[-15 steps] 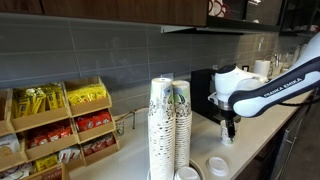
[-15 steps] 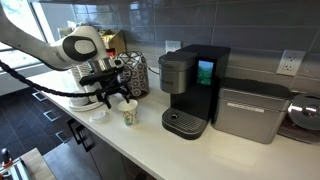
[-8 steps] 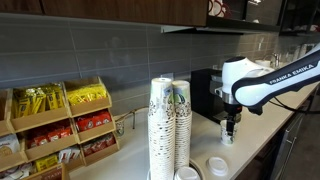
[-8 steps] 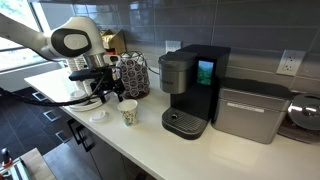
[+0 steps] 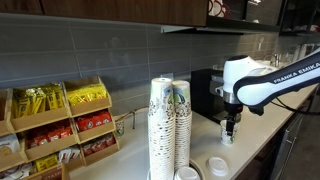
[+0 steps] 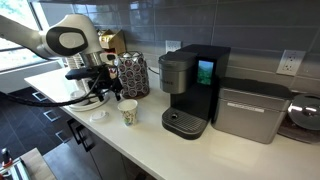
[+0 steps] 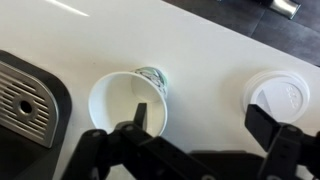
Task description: Remove the top coffee cup on the right stacked cups, then put a lid on it
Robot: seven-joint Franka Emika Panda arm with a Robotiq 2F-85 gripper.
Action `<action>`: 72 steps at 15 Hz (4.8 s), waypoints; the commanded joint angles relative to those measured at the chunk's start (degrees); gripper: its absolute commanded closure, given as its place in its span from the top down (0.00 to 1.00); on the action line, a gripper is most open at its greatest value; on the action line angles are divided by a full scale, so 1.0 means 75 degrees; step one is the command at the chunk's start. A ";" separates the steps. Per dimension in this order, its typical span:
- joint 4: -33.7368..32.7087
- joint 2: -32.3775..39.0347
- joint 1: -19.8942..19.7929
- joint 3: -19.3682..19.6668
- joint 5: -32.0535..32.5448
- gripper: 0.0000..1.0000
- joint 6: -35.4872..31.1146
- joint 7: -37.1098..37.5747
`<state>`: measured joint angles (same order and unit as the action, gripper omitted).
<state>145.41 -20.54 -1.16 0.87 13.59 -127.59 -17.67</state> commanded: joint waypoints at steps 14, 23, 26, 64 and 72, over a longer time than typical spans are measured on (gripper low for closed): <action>0.1060 -0.0300 0.1047 -0.0075 -0.2986 1.00 -0.0366 0.0369; 0.1155 -0.0175 0.1167 -0.0118 -0.2883 1.00 -0.0868 0.0234; 0.1283 -0.0150 0.1296 -0.0105 -0.2955 1.00 -0.1142 0.0094; 0.1614 0.1333 0.1291 -0.0251 -0.2378 1.00 -0.3250 0.0074; 0.1615 0.1430 0.1284 -0.0266 -0.2573 1.00 -0.3293 0.0013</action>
<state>157.08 -10.37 8.27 -1.32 -4.26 -150.79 -16.21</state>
